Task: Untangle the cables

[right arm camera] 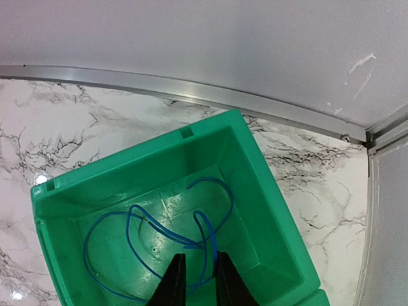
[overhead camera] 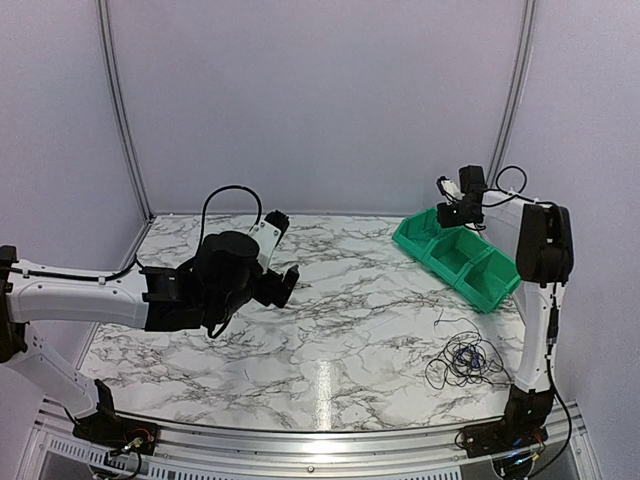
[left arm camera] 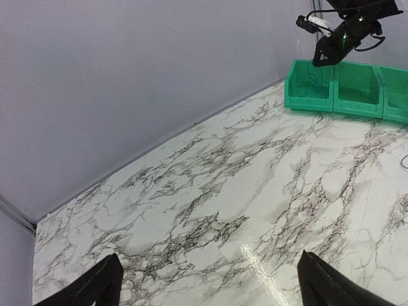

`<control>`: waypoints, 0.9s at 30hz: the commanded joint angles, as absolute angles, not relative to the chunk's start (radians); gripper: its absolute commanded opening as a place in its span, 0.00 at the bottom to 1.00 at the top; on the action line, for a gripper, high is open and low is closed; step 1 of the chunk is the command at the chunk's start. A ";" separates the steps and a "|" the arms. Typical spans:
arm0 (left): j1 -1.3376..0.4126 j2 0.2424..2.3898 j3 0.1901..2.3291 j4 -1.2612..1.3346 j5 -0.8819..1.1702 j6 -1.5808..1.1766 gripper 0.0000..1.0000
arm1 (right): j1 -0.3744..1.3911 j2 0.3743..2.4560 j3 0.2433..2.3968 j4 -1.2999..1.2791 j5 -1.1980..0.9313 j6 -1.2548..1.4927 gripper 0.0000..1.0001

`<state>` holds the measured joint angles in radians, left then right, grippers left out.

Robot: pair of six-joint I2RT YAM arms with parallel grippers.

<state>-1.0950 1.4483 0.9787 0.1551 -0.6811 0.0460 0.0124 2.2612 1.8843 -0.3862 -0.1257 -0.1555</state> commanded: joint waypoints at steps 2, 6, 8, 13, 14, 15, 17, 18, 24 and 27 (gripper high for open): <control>-1.098 1.432 0.988 0.137 -0.675 0.044 0.99 | 0.019 2.213 1.913 -0.401 -0.132 -0.127 0.25; -1.097 1.432 0.989 0.134 -0.666 0.044 0.99 | 0.019 2.125 1.866 -0.391 -0.136 -0.113 0.32; -1.097 1.432 0.991 0.132 -0.659 0.044 0.99 | 0.018 2.084 1.850 -0.397 -0.127 -0.099 0.34; -1.098 1.430 0.991 0.127 -0.636 0.041 0.99 | 0.020 1.928 1.719 -0.377 -0.162 -0.111 0.37; -1.098 1.430 0.991 0.126 -0.627 0.041 0.99 | 0.019 1.888 1.682 -0.373 -0.183 -0.122 0.37; -1.098 1.429 0.992 0.125 -0.618 0.040 0.99 | 0.019 1.850 1.636 -0.368 -0.217 -0.136 0.37; -1.100 1.428 0.992 0.118 -0.586 0.033 0.99 | 0.019 1.761 1.544 -0.368 -0.279 -0.169 0.37; -1.100 1.427 0.994 0.114 -0.566 0.022 0.99 | 0.019 1.718 1.496 -0.375 -0.303 -0.186 0.37; -1.100 1.433 1.001 0.125 -0.371 -0.099 0.98 | 0.019 1.406 1.205 -0.440 -0.379 -0.312 0.34; -1.100 1.464 1.020 0.115 -0.274 -0.136 0.94 | 0.019 1.310 1.114 -0.543 -0.427 -0.491 0.31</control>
<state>-1.0969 1.4483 0.9810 0.1322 -0.4358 -0.0666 0.0132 1.4090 1.1904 -0.4232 -0.3347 -0.2726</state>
